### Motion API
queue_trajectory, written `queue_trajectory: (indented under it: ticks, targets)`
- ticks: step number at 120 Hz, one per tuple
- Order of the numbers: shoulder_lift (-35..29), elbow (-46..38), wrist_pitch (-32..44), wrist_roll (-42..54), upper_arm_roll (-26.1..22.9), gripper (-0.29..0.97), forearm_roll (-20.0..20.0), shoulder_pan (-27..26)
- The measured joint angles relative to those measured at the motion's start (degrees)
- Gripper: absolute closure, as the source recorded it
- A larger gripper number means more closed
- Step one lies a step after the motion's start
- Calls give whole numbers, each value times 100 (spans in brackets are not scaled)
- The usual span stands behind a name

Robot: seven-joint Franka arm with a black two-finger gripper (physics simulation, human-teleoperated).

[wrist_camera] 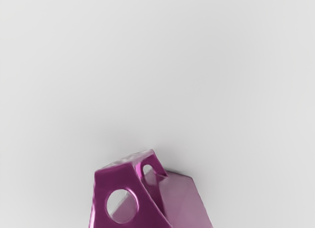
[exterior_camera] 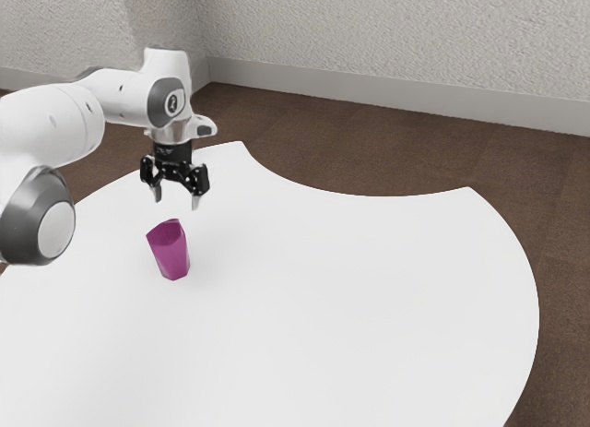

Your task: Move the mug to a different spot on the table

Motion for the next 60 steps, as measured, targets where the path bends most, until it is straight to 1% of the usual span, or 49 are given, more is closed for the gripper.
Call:
queue_trajectory:
  ticks: [14,29,60]
  targets:
    - [183,-2,97,-149,-42,0,-23,154]
    - [394,4,251,-262,-358,0,-56,498]
    - [692,-11,536,-383,-624,0,-200,873]
